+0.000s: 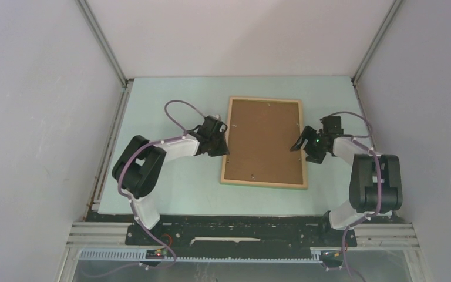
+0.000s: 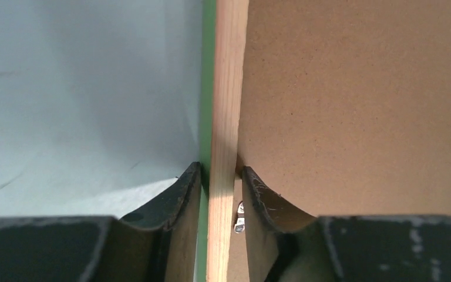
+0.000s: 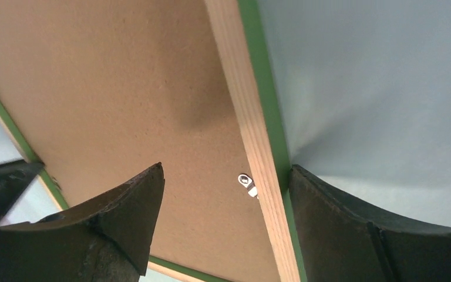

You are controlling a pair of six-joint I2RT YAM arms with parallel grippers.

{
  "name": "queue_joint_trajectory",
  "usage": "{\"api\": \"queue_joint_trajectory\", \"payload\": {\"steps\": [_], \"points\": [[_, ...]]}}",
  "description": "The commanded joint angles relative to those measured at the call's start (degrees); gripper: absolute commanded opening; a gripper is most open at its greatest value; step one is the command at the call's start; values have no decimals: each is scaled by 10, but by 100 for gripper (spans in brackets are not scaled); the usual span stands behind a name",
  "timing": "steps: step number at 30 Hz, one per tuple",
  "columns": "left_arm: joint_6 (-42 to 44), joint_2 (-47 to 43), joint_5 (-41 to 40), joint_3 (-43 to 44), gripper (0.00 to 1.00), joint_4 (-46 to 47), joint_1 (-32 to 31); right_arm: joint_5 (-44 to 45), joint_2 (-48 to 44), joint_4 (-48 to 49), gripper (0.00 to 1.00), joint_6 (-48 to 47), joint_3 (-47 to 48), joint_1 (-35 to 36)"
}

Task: Put the photo into the frame
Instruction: Place the photo frame item in the photo frame.

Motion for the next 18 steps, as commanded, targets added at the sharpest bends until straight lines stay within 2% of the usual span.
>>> {"api": "queue_joint_trajectory", "payload": {"steps": [1, 2, 5, 10, 14, 18], "points": [[-9, -68, 9, -74, 32, 4, 15, 8, -49, -32, 84, 9, -22, 79], [-10, -78, 18, -86, 35, 9, 21, 24, -52, -40, 85, 7, -22, 82], [-4, -101, 47, -89, 55, 8, 37, 59, -54, -59, 86, -12, -14, 80], [-1, -100, 71, -71, 75, 6, 51, 100, -66, -116, 86, -43, -2, 93], [-13, -76, 72, -68, 77, 17, 60, 144, -103, -158, 85, -29, -5, 124], [-23, -65, 77, -71, 69, 45, 61, 161, -138, -172, 76, -14, -12, 132]]}}
